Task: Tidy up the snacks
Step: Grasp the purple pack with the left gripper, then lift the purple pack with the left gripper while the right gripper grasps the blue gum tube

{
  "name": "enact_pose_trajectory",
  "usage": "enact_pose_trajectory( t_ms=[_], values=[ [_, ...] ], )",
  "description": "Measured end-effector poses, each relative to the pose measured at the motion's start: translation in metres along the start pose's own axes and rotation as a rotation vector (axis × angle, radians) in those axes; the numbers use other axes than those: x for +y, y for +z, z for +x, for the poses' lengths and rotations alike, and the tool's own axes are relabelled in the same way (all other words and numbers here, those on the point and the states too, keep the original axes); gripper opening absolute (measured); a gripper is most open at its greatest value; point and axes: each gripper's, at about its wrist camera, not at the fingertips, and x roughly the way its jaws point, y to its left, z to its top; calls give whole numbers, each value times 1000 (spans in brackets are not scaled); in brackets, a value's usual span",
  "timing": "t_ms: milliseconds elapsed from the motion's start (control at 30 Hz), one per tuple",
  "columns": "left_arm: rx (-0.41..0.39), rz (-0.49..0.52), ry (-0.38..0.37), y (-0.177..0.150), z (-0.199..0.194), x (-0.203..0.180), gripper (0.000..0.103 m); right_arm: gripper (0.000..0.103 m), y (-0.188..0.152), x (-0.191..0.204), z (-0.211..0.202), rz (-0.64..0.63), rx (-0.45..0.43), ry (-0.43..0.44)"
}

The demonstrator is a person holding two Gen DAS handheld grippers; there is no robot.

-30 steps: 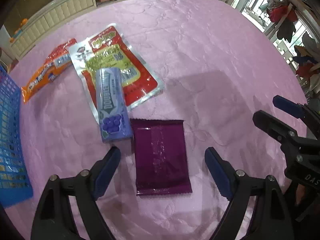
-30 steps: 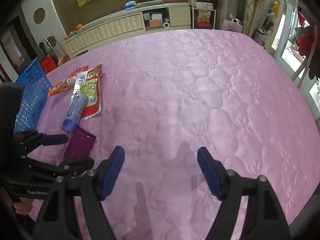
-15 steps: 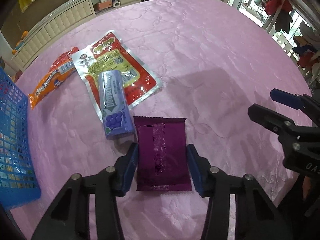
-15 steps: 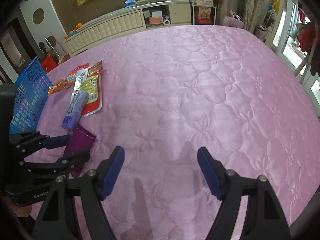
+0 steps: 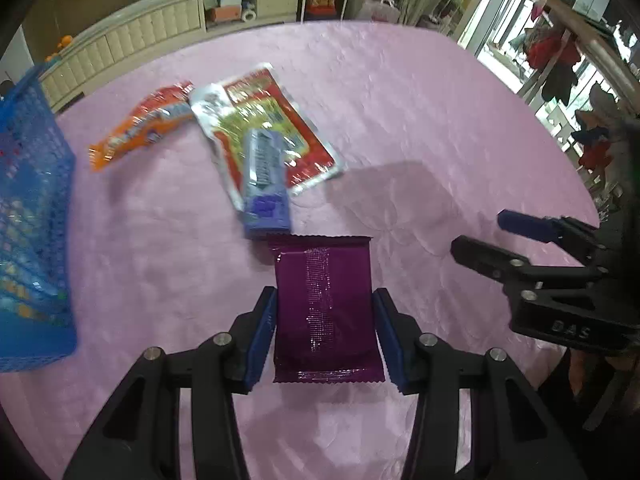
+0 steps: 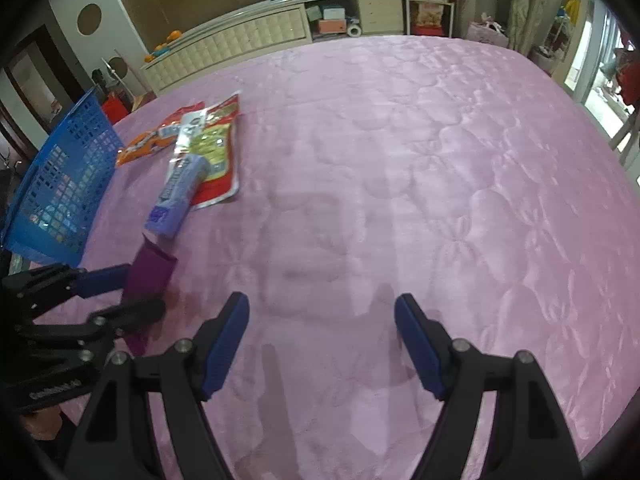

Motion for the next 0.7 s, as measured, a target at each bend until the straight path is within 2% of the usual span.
enact_pose_trajectory(
  t_ms=[267,367,500,633,700],
  values=[
    [-109,34,91,2,-43,21,45,79,18,32,-6,-45,-14,45],
    [-131,31,129,11,-43,31,45,79,29,47,-4,-75,-9,57],
    [-126,-14,132,18,-36,47,45,79,46,60,4,-92,9,80],
    [-134,-32,175,23,-29,55,45,79,60,68,15,-98,31,101],
    [-121,-55,165,25,-22,62,45,79,69,72,26,-93,60,116]
  ],
)
